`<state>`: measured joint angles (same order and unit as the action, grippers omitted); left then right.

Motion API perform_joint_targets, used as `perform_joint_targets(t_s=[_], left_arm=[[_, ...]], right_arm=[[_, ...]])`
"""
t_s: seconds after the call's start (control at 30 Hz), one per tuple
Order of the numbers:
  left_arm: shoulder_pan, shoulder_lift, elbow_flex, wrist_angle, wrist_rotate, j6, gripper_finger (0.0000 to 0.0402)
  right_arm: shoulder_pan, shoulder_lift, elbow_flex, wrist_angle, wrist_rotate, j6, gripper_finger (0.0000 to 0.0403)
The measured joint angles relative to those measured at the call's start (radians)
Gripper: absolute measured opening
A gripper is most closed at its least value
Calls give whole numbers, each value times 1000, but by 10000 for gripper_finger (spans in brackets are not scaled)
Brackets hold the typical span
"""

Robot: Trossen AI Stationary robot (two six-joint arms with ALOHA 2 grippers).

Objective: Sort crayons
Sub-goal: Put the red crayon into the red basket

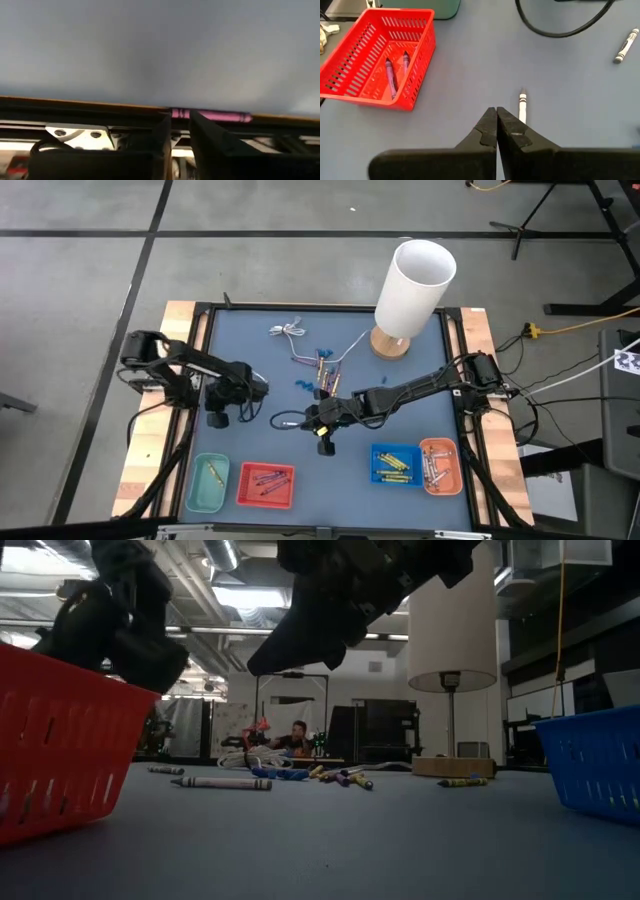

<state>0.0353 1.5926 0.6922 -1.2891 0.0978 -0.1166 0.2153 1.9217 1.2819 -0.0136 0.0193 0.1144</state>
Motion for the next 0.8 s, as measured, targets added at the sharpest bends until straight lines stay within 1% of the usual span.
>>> perform_joint_targets(t_s=[0.17,0.23,0.47,0.67,0.8], left_arm=[[-1,86,0,-5,-2,12,11],[-5,105,0,-5,-3,12,3],[-10,142,-9,-1,5,16,1],[-20,150,-37,29,59,24,0],[-52,150,-57,52,130,60,0]], right_arm=[[0,0,0,-14,0,-1,3],[0,0,0,-14,0,-2,3],[0,0,0,-17,0,-2,3],[0,0,0,-31,0,-2,3],[0,0,0,-45,0,-1,3]])
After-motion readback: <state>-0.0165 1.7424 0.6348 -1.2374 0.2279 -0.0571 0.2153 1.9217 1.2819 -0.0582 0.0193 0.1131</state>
